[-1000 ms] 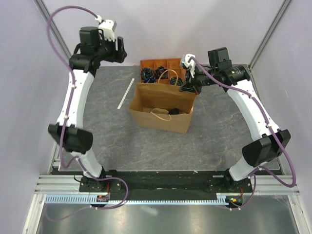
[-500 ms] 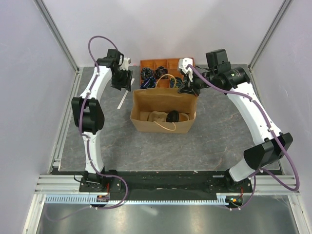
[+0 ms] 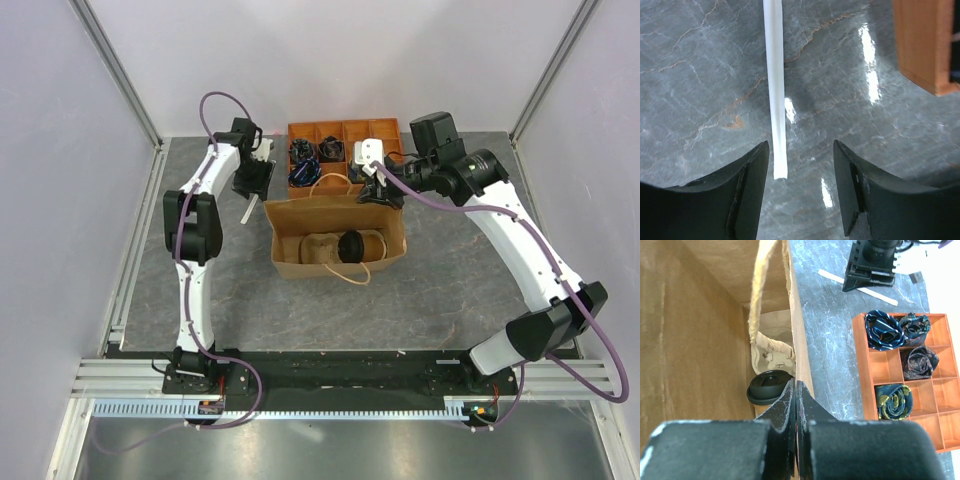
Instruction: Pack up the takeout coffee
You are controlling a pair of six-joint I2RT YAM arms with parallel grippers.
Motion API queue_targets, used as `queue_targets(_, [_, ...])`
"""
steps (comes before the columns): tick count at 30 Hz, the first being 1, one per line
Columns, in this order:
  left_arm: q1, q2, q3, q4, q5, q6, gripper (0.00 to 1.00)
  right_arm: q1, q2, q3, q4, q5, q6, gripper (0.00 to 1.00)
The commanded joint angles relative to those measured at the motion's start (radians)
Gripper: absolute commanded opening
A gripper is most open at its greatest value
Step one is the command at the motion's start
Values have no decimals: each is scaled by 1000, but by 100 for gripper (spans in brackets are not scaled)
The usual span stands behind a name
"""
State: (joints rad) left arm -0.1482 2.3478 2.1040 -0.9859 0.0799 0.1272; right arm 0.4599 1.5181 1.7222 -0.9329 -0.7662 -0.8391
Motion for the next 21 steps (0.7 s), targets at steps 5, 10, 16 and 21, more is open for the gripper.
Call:
queue_targets(5, [-2, 53, 47, 53, -26, 61, 59, 42, -52, -19, 32, 22, -54, 0])
queue_targets(10, [-5, 67, 45, 59, -28, 75, 55, 56, -61, -32, 36, 34, -64, 0])
queue_targets(16, [-16, 61, -5, 58, -14, 94, 46, 71, -81, -65, 42, 50, -83, 0])
queue_targets(21, [-31, 39, -70, 58, 11, 98, 36, 79, -101, -79, 59, 57, -74, 0])
